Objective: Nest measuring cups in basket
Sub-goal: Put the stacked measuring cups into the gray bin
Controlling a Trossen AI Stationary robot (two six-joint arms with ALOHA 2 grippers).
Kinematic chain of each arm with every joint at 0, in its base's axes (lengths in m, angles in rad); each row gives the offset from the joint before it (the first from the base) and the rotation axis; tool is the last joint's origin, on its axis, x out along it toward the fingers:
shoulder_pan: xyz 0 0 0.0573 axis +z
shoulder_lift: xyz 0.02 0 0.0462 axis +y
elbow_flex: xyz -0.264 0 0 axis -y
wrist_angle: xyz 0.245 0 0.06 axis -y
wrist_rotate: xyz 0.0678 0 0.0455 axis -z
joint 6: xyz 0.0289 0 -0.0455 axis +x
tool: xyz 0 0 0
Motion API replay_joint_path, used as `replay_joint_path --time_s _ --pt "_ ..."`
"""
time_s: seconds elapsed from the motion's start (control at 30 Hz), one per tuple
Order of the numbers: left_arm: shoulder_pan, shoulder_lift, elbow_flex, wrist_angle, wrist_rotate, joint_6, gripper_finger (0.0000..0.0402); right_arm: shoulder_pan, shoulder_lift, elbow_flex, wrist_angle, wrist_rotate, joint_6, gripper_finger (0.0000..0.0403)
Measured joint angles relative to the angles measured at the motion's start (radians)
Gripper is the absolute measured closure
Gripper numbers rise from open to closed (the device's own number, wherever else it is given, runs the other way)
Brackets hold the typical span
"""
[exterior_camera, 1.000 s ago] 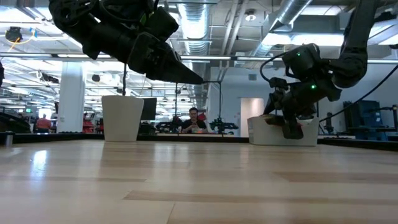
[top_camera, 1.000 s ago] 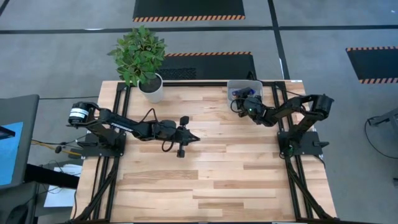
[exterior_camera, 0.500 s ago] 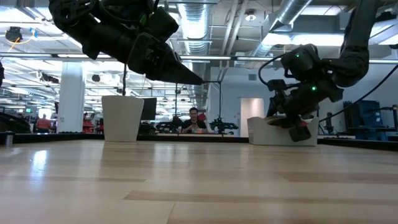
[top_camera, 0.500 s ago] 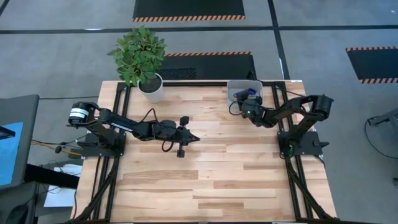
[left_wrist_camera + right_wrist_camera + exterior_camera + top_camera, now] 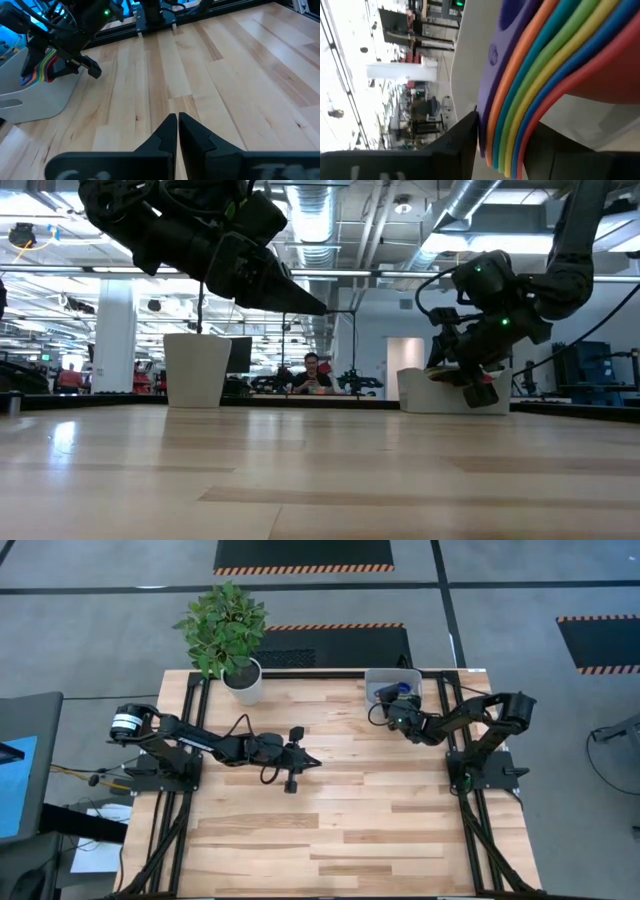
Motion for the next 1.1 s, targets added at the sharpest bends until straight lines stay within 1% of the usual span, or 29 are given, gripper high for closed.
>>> replay_joint_path --time_s 0.07,0.13,0.3,0.57,0.67,0.9,1.0,1.1 --pt "0.000 0.000 0.000 0.000 0.000 0.000 0.0395 0.000 0.000 0.000 -0.001 -0.003 0.005 0.0247" --pt "0.000 0.000 0.000 0.000 0.000 0.000 0.0395 0.000 0.000 0.000 -0.004 -0.003 0.045 0.0247" --pt "0.000 0.000 0.000 0.002 0.000 0.000 0.0395 -0.003 0.000 -0.001 0.004 0.002 0.061 0.0232" --pt "0.000 0.000 0.000 0.002 0.000 0.000 0.0395 -0.003 -0.001 0.001 -0.010 0.008 0.091 0.0198" --pt "0.000 0.000 0.000 0.002 0.000 0.000 0.0395 -0.003 -0.001 0.001 -0.006 0.009 0.072 0.0184" --pt "0.000 0.000 0.000 0.001 0.000 -0.026 0.0395 -0.021 -0.001 0.001 0.037 -0.025 0.063 0.0138" --pt "0.000 0.000 0.000 -0.001 0.000 -0.039 0.0395 -0.031 -0.001 0.001 0.036 -0.026 0.100 0.0122" --pt "0.000 0.000 0.000 -0.001 0.000 -0.041 0.0395 -0.051 -0.001 0.001 0.043 -0.041 0.195 0.0114"
